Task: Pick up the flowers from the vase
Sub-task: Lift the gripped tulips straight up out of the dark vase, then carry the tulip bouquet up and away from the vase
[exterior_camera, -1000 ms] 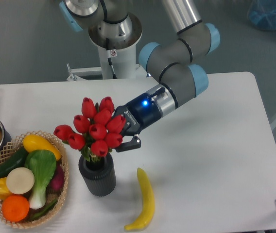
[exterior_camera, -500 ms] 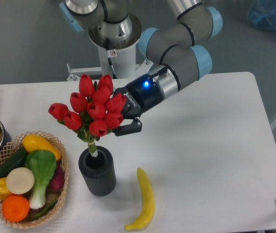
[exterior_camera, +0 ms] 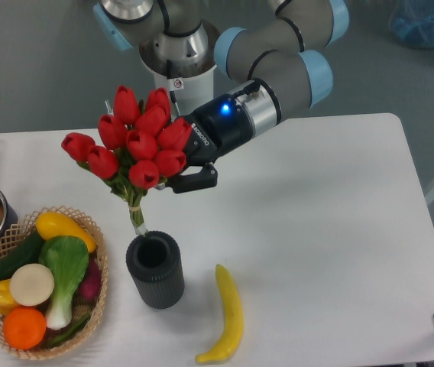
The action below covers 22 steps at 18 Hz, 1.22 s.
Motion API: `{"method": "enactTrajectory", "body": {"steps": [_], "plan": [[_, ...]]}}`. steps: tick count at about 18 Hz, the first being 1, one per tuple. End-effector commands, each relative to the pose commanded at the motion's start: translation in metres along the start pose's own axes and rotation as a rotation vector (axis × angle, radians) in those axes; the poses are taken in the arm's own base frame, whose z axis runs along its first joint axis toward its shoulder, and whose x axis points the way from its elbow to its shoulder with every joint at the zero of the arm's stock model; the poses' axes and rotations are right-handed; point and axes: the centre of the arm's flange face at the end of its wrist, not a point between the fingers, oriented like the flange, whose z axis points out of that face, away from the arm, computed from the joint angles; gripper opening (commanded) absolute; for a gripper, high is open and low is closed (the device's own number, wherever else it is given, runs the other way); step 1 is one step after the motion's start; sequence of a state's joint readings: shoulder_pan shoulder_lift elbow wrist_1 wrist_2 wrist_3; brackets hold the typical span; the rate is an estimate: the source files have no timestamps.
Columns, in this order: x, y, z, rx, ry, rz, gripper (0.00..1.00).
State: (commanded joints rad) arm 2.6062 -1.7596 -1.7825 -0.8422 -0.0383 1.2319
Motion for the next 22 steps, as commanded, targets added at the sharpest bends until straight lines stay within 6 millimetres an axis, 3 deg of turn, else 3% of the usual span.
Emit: {"method": "enactTrajectory", "body": {"steps": [5, 9, 16, 22], "plan": [[-0.006, -0.008, -0.020, -0.002, -0.039, -0.016, 0.45], [-0.031, 0.013, -0.097, -0.129, -0.221, -0.025, 0.44], [-0.044, 0.016, -0.183, -0.223, -0.403, -0.045, 0.44], [-0.046, 0.026, -0.198, -0.351, -0.464, -0.055, 0.46]]}}
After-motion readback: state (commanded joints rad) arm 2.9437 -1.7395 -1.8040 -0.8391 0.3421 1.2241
